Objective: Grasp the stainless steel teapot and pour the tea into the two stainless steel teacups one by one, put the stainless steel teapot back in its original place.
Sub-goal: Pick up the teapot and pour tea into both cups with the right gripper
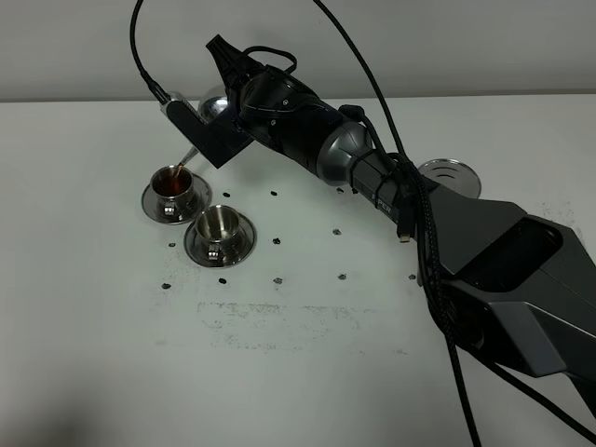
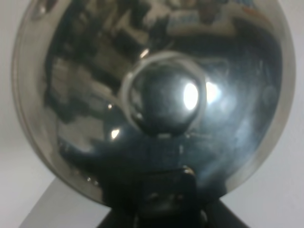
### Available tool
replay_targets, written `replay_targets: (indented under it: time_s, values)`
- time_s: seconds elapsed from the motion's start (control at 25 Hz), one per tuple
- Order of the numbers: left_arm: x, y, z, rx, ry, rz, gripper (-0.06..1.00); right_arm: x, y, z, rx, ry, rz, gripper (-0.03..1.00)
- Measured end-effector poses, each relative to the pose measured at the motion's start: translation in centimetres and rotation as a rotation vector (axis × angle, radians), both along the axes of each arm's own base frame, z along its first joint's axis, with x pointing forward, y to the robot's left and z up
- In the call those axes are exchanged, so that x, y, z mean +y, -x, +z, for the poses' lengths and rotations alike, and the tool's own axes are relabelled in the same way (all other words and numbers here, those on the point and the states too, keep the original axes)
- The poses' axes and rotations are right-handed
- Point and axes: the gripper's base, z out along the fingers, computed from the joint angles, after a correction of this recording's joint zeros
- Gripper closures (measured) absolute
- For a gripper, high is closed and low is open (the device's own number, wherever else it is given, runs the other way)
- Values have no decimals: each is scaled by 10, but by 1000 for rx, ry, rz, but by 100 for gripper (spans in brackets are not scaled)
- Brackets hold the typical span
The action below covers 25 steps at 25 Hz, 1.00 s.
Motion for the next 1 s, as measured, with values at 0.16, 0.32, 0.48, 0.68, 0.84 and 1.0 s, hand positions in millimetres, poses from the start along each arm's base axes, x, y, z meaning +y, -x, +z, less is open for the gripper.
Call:
replay_targets:
  time_s: [0.16, 0.32, 0.48, 0.68, 0.84, 1.0]
  values:
    - [0, 0, 0, 0, 0, 0, 57, 0, 0, 0, -5, 4, 6, 77]
    - [0, 0, 0, 0, 0, 0, 57, 1, 0, 1, -10, 8, 13, 77]
    - [0, 0, 0, 0, 0, 0, 57, 1, 0, 1, -12, 8, 16, 77]
    - [0, 0, 0, 0, 0, 0, 57, 1, 0, 0, 7, -13, 10, 77]
    - [0, 0, 0, 0, 0, 0, 57, 1, 2, -3, 43, -37, -6, 77]
    - [0, 0, 0, 0, 0, 0, 57, -1, 2, -5, 75, -69, -23, 77]
